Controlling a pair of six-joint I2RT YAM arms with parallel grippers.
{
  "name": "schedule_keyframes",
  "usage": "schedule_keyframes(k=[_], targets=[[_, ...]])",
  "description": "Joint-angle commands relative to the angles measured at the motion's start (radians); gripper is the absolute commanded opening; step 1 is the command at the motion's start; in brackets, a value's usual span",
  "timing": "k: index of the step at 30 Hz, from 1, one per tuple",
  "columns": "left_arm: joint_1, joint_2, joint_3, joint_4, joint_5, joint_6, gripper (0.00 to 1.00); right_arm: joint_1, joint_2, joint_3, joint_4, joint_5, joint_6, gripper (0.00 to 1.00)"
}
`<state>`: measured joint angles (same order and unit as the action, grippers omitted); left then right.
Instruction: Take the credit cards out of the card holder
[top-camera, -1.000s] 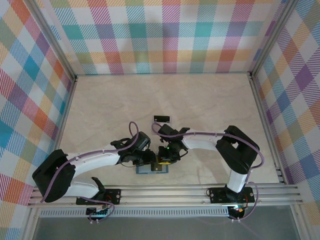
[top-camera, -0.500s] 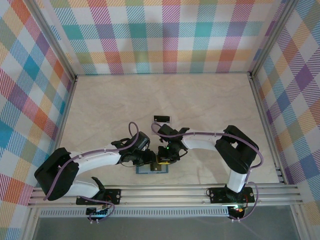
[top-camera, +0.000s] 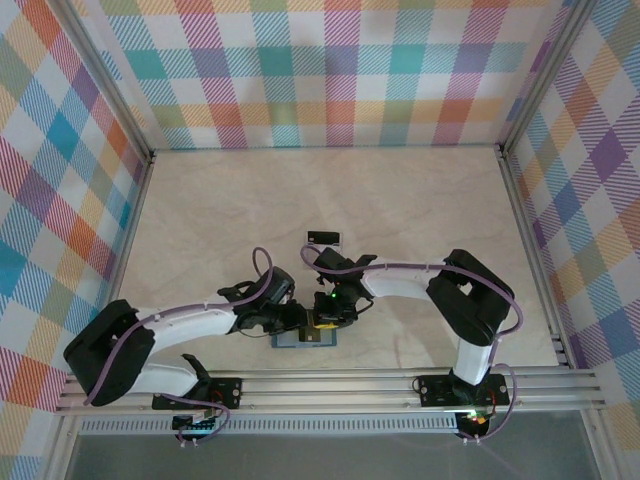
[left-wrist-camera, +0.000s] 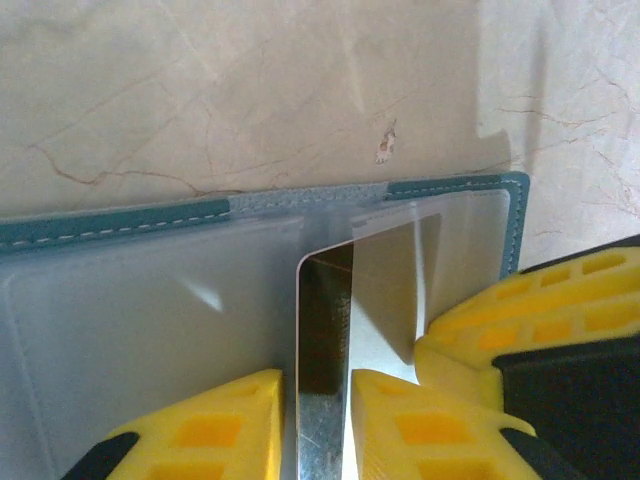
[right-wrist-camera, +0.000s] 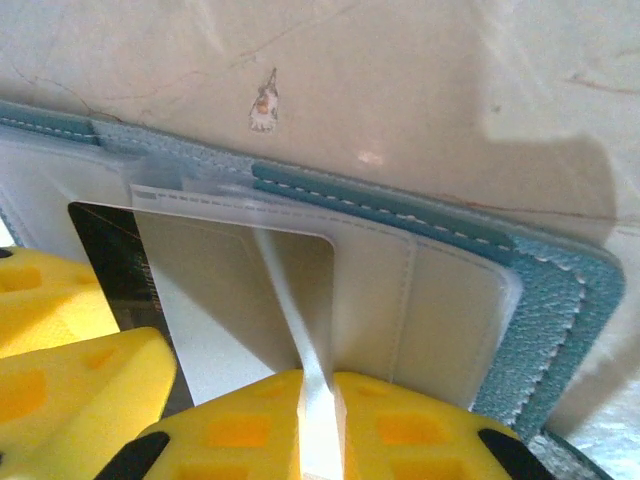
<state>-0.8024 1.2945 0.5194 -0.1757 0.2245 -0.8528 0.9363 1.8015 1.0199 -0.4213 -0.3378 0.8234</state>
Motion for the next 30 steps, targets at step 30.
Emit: schedule_keyframes(k=[30], targets=[[0.030, -0.012, -0.036, 0.060, 0.043, 0.021, 0.11, 0.006, 0.048, 0.013, -0.022, 0.014, -0.010, 0.19]])
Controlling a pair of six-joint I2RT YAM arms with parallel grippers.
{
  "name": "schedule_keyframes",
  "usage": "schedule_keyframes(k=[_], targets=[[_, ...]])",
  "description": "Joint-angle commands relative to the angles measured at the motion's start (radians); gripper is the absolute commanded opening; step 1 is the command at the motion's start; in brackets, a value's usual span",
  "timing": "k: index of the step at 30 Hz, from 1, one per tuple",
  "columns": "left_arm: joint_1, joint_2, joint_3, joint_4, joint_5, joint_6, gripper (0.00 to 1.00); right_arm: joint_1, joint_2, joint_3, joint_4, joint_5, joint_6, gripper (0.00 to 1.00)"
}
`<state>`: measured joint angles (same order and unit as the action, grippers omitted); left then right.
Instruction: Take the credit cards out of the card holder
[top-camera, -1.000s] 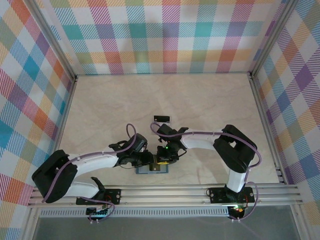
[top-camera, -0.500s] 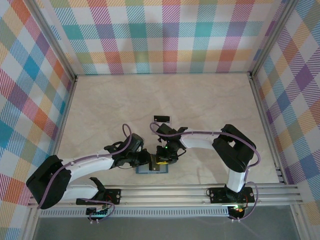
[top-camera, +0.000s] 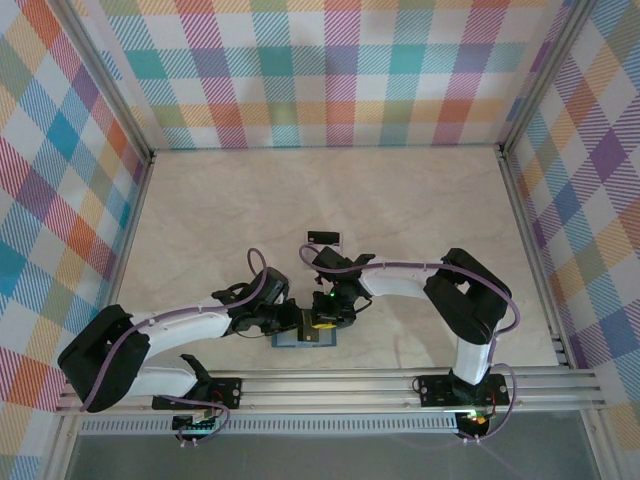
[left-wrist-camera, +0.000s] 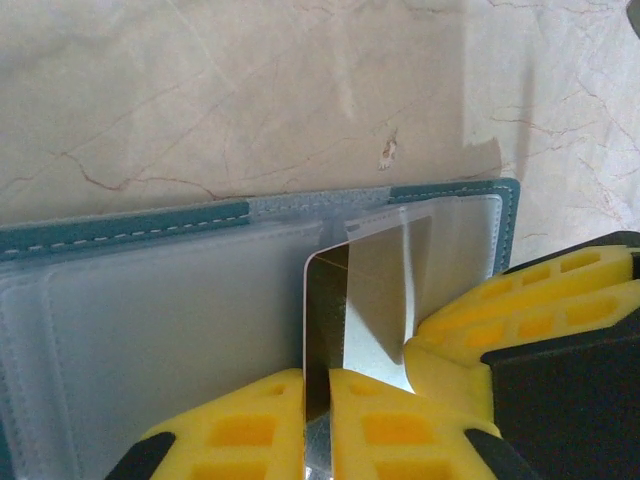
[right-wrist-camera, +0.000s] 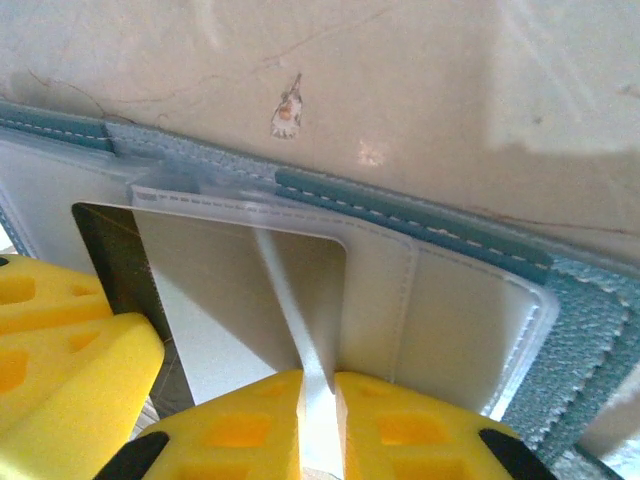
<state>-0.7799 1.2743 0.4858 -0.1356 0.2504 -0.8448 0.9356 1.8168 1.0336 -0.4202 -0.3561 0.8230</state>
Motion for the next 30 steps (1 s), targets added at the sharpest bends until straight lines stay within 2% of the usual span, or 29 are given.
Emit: schedule_keyframes(k=[1, 11, 30], targets=[[0.008, 0.005, -0.003, 0.012, 0.011, 0.013, 0.10, 0.006, 0.030, 0.000, -0.026, 0.035, -0.009, 0.19], [0.010, -0.011, 0.019, -0.065, -0.017, 0.044, 0.05, 0.006, -0.007, -0.006, -0.115, 0.110, -0.012, 0.19], [0.009, -0.086, 0.139, -0.391, -0.119, 0.159, 0.04, 0.006, -0.034, 0.021, -0.216, 0.192, -0.038, 0.19]])
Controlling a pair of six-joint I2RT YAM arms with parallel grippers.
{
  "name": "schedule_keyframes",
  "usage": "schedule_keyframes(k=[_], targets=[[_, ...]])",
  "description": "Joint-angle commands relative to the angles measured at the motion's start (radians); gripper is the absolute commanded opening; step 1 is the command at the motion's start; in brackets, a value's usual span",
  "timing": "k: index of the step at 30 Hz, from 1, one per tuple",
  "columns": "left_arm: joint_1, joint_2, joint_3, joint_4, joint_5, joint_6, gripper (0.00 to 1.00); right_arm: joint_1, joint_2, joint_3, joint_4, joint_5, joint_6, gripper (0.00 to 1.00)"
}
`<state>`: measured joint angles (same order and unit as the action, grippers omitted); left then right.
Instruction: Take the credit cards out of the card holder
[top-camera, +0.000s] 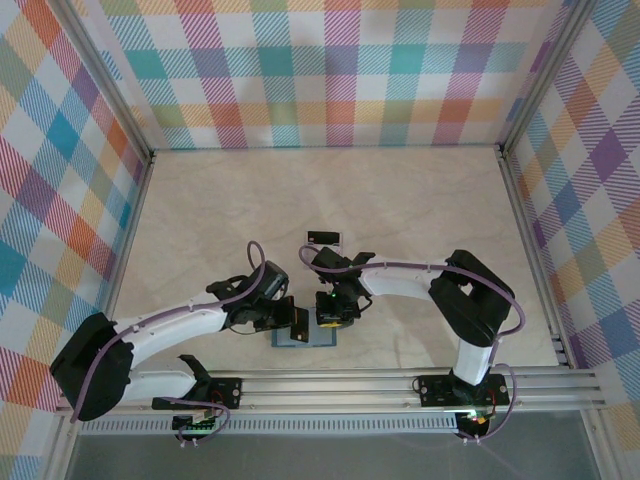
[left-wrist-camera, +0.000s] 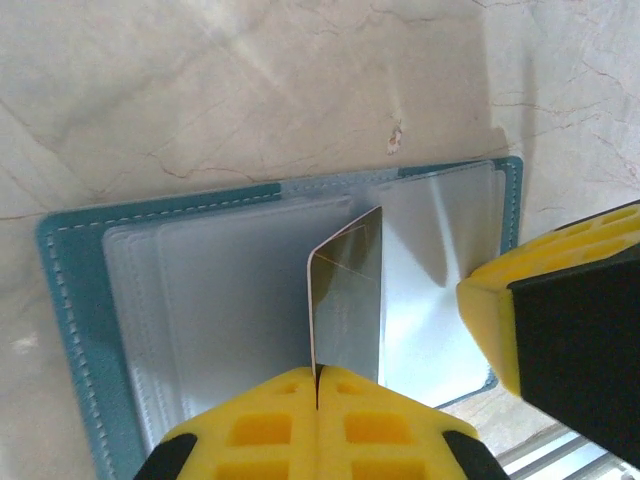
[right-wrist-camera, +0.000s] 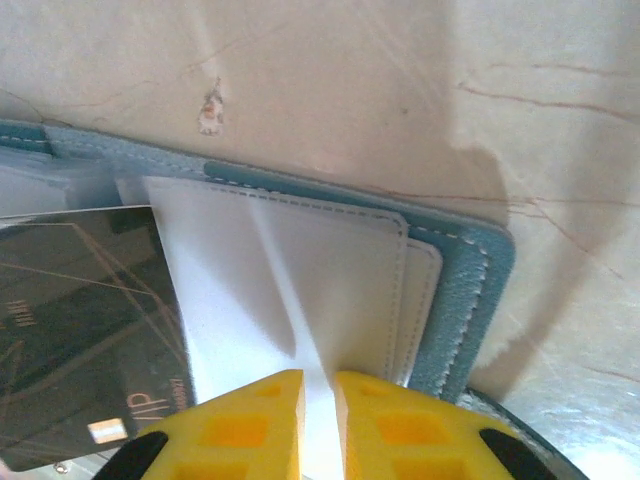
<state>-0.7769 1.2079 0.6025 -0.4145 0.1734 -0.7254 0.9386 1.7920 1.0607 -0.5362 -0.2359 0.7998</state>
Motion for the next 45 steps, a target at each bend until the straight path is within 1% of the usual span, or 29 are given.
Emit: schedule_keyframes(k=[1, 8, 15, 18, 22, 24, 27, 29, 35, 40, 45], targets=[[0.007, -0.022, 0.029, -0.124, -0.042, 0.046, 0.04, 0.004, -0.011, -0.008, -0.103, 0.075, -0.014, 0.19], [0.008, -0.032, 0.091, -0.194, -0.035, 0.123, 0.03, 0.002, -0.023, 0.005, -0.111, 0.077, -0.017, 0.20], [0.008, -0.029, 0.170, -0.220, -0.028, 0.230, 0.02, 0.002, -0.124, -0.020, -0.063, 0.066, -0.008, 0.26], [0.007, -0.004, 0.215, -0.227, 0.000, 0.332, 0.01, -0.001, -0.181, -0.019, -0.062, 0.069, -0.008, 0.27], [0.007, 0.067, 0.314, -0.297, -0.005, 0.486, 0.00, -0.017, -0.265, -0.019, -0.080, 0.095, -0.011, 0.27], [0.007, 0.105, 0.362, -0.328, 0.012, 0.572, 0.00, -0.034, -0.306, -0.023, -0.097, 0.114, -0.021, 0.27], [0.007, 0.161, 0.431, -0.357, -0.009, 0.680, 0.00, -0.083, -0.360, -0.036, -0.127, 0.126, -0.042, 0.28], [0.008, 0.185, 0.465, -0.353, 0.008, 0.771, 0.00, -0.125, -0.394, -0.052, -0.139, 0.117, -0.063, 0.27], [0.007, 0.243, 0.559, -0.349, -0.016, 1.018, 0.00, -0.272, -0.485, -0.096, -0.181, 0.085, -0.131, 0.28], [0.037, 0.389, 0.732, -0.450, -0.015, 1.213, 0.00, -0.383, -0.517, -0.109, -0.216, 0.047, -0.196, 0.28], [0.057, 0.487, 0.861, -0.482, 0.050, 1.446, 0.00, -0.465, -0.512, -0.115, -0.230, 0.002, -0.249, 0.28]])
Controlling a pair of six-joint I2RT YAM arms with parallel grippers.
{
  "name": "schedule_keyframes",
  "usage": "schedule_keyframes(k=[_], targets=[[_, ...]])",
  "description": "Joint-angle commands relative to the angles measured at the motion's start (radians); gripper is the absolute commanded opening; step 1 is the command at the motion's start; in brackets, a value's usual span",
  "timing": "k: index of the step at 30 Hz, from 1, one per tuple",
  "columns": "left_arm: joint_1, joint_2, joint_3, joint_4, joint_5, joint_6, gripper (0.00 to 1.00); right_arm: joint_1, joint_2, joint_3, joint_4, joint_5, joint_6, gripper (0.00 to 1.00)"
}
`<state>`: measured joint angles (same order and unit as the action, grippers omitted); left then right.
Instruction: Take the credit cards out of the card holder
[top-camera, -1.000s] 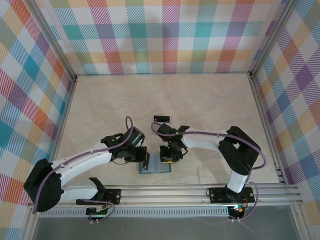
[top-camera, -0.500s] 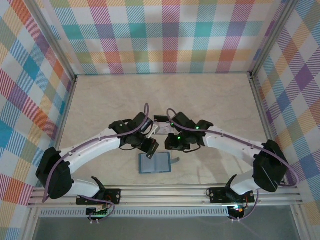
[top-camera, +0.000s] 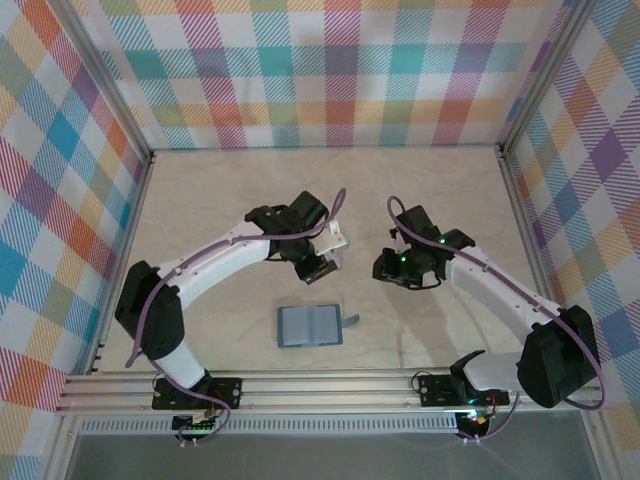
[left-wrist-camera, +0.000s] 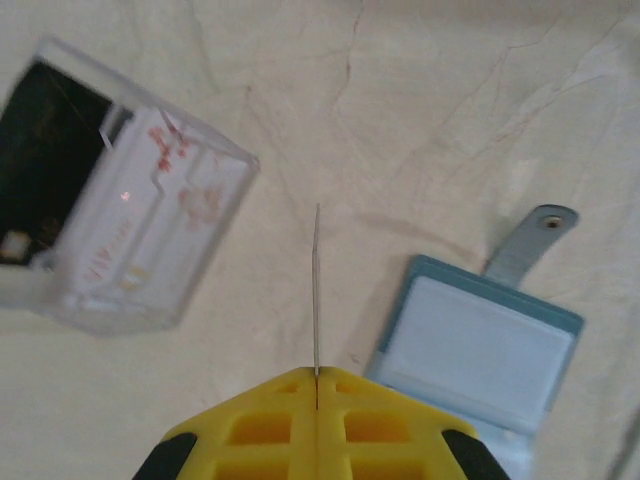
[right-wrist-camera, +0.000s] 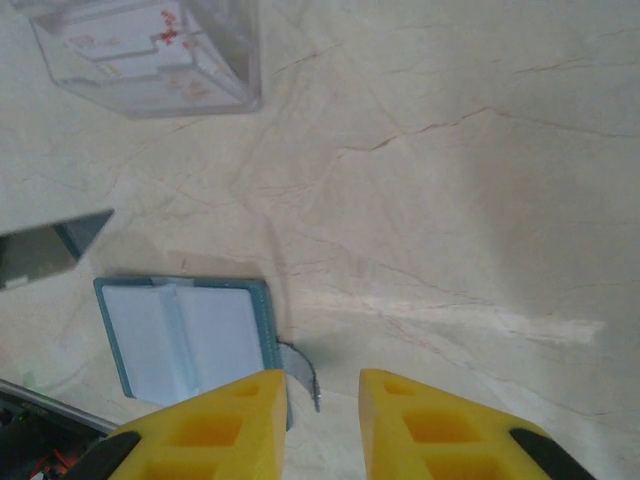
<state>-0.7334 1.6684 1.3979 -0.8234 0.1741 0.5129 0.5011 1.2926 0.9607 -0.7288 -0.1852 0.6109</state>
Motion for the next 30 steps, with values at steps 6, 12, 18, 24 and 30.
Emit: schedule_keyframes(k=[6, 12, 18, 24, 30], targets=[[0.051, 0.159, 0.263, -0.161, 0.071, 0.394, 0.00, -0.084, 0.013, -0.011, -0.040, -0.082, -0.104, 0.27], [0.088, 0.295, 0.438, -0.242, 0.049, 0.490, 0.00, -0.093, 0.059, 0.016, -0.073, -0.034, -0.140, 0.27], [0.110, 0.379, 0.552, -0.280, 0.036, 0.564, 0.00, -0.105, 0.069, 0.009, -0.060, -0.043, -0.142, 0.27], [0.117, 0.459, 0.661, -0.335, 0.024, 0.606, 0.00, -0.108, 0.089, 0.004, -0.052, -0.053, -0.143, 0.27], [0.127, 0.501, 0.692, -0.340, -0.012, 0.628, 0.00, -0.113, 0.106, 0.013, -0.053, -0.060, -0.149, 0.27]])
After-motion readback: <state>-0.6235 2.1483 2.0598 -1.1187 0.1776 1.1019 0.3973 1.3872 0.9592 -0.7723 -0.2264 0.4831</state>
